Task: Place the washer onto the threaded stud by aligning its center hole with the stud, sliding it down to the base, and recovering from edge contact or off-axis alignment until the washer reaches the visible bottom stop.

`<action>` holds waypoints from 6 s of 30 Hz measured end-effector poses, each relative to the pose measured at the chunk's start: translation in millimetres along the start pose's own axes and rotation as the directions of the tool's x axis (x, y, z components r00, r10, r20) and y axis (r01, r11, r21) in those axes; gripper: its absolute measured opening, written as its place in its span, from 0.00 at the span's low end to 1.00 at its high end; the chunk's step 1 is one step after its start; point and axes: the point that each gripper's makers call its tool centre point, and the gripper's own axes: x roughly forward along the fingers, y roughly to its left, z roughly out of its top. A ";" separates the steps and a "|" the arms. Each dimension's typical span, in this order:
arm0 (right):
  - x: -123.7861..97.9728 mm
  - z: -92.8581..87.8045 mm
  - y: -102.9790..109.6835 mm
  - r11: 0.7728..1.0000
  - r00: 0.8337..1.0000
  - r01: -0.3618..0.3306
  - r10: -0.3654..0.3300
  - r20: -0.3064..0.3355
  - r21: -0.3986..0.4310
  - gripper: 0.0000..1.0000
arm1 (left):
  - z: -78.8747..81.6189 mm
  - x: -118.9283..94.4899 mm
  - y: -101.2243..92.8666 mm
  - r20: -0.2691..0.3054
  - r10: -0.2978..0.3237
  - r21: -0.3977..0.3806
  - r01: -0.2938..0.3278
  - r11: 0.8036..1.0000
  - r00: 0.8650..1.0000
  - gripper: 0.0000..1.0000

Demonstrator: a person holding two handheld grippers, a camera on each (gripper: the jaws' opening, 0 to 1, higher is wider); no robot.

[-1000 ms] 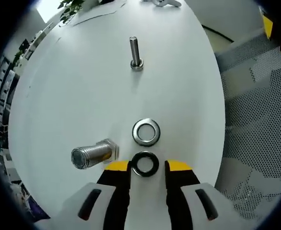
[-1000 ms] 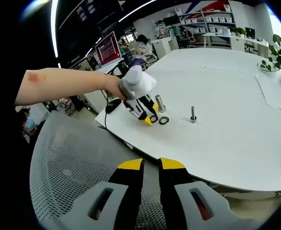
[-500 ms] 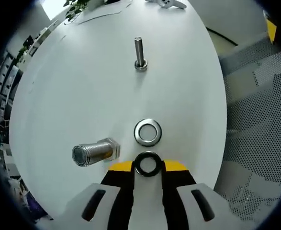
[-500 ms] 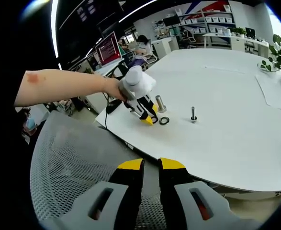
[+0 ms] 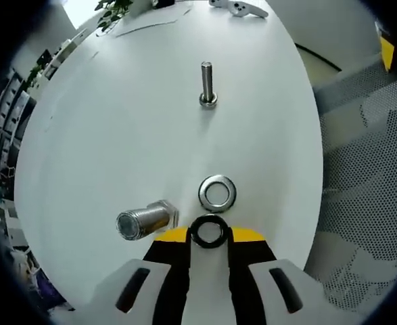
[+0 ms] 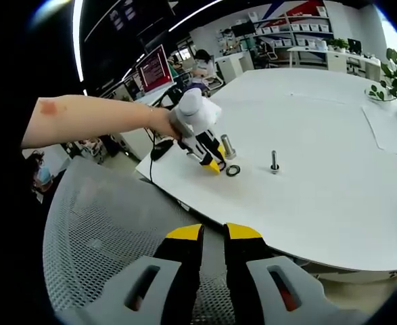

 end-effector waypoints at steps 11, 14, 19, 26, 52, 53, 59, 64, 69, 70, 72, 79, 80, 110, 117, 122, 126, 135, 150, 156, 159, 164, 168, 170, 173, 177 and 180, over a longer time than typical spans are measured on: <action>0.3 0.1 0.0 1.000 1.000 -0.002 0.002 -0.001 0.000 0.15 | -7.8 -13.5 3.0 -0.023 0.001 0.006 -0.001 1.000 1.000 0.18; 0.4 -0.1 0.1 1.000 1.000 -0.003 0.003 -0.001 0.000 0.15 | -9.3 -20.5 5.8 -0.024 0.006 -0.003 -0.006 1.000 1.000 0.18; 0.4 0.2 0.3 1.000 1.000 -0.003 0.003 0.000 -0.002 0.15 | -6.7 -32.7 8.5 -0.017 0.008 -0.014 -0.008 1.000 1.000 0.18; 0.2 0.7 0.0 1.000 1.000 -0.003 0.003 0.005 0.002 0.15 | 3.6 -47.9 11.4 0.002 0.017 -0.003 -0.017 1.000 1.000 0.18; -1.0 2.3 -1.9 1.000 1.000 0.005 -0.005 0.023 0.020 0.15 | 27.9 -69.9 35.2 0.015 0.107 0.098 -0.108 0.989 0.994 0.18; -1.0 2.4 -2.0 1.000 1.000 0.005 -0.006 0.024 0.021 0.15 | 28.7 -69.4 35.5 0.015 0.107 0.099 -0.108 0.989 0.994 0.18; -1.4 2.9 -3.4 1.000 0.999 0.013 -0.014 0.029 0.027 0.15 | 30.1 -63.3 41.4 0.002 0.122 0.128 -0.121 0.984 0.993 0.18; -1.2 3.2 -3.6 0.999 0.999 0.014 -0.015 0.030 0.030 0.15 | 28.5 -55.8 44.6 -0.024 0.127 0.147 -0.122 0.982 0.992 0.18; -1.3 3.2 -4.0 0.999 0.999 0.015 -0.016 0.030 0.034 0.15 | 26.1 -51.7 47.1 -0.043 0.124 0.149 -0.117 0.982 0.991 0.18; -1.2 3.2 -4.2 0.999 0.999 0.015 -0.016 0.029 0.034 0.15 | 25.8 -51.0 47.7 -0.044 0.122 0.149 -0.114 0.982 0.991 0.18; -1.3 3.2 -4.1 0.999 0.999 0.015 -0.016 0.030 0.035 0.15 | 24.8 -49.4 47.7 -0.052 0.116 0.147 -0.107 0.983 0.992 0.18; -1.4 3.3 -4.7 0.999 0.999 0.017 -0.018 0.031 0.039 0.15 | 24.5 -39.4 48.7 -0.071 0.102 0.129 -0.092 0.987 0.992 0.18; -1.4 3.3 -4.7 0.999 0.999 0.017 -0.018 0.032 0.039 0.15 | 24.1 -37.7 49.1 -0.072 0.098 0.127 -0.089 0.988 0.993 0.18; -0.5 1.5 -4.9 0.999 1.000 0.019 -0.020 0.013 0.035 0.15 | 11.9 0.6 49.1 -0.154 0.047 0.084 -0.035 0.996 0.987 0.18; -0.6 0.9 -4.5 0.999 1.000 0.018 -0.018 0.013 0.030 0.15 | 14.1 0.6 47.7 -0.149 0.038 0.081 -0.026 0.996 0.988 0.19; -0.3 0.8 -4.3 0.999 1.000 0.017 -0.017 0.011 0.027 0.15 | 13.4 2.5 45.8 -0.148 0.035 0.093 -0.021 0.995 0.988 0.20; 0.1 0.6 -3.9 1.000 1.000 0.015 -0.015 0.006 0.023 0.15 | 7.0 3.9 44.9 -0.146 0.049 0.176 -0.023 0.984 0.988 0.22; 0.6 -0.1 -2.8 1.000 1.000 0.008 -0.008 0.000 0.015 0.15 | 1.7 -3.9 46.9 -0.098 0.054 0.063 -0.048 0.997 0.994 0.31; 0.9 -0.3 -1.0 1.000 1.000 -0.003 0.003 0.000 0.009 0.15 | -2.1 -40.3 34.7 0.035 0.071 -0.070 -0.068 0.995 0.997 0.36; 0.8 -0.4 -0.1 1.000 1.000 -0.008 0.008 0.001 0.007 0.15 | -2.6 -52.2 22.2 0.061 0.064 -0.084 -0.059 0.995 0.996 0.36; 0.5 0.0 -0.1 1.000 1.000 -0.008 0.008 0.006 0.009 0.15 | -2.4 -55.2 15.2 0.067 0.055 -0.075 -0.050 0.996 0.996 0.36; 0.3 0.2 -0.2 1.000 1.000 -0.007 0.007 0.008 0.012 0.15 | -3.0 -57.2 -0.2 0.067 0.024 -0.039 -0.021 0.999 0.997 0.36; 0.3 0.3 -0.4 1.000 1.000 -0.006 0.006 0.009 0.013 0.15 | -4.6 -52.4 -5.0 0.055 0.011 -0.024 -0.009 1.000 0.998 0.36; 0.3 0.3 -0.6 1.000 1.000 -0.005 0.005 0.009 0.014 0.15 | -3.8 -49.2 -9.3 0.053 -0.002 -0.021 0.003 1.000 0.999 0.37; 0.3 0.4 -0.9 1.000 1.000 -0.003 0.003 0.009 0.017 0.16 | -1.4 -44.6 -14.0 0.057 -0.022 -0.012 0.022 1.000 0.998 0.39; 0.3 0.4 -1.3 1.000 1.000 -0.001 0.001 0.009 0.020 0.16 | 7.3 -37.6 -22.9 0.081 -0.072 -0.015 0.073 0.997 0.994 0.41; 0.3 0.2 -1.5 1.000 1.000 -0.001 0.001 0.008 0.021 0.16 | 10.9 -33.0 -25.4 0.075 -0.076 0.005 0.076 0.997 0.994 0.41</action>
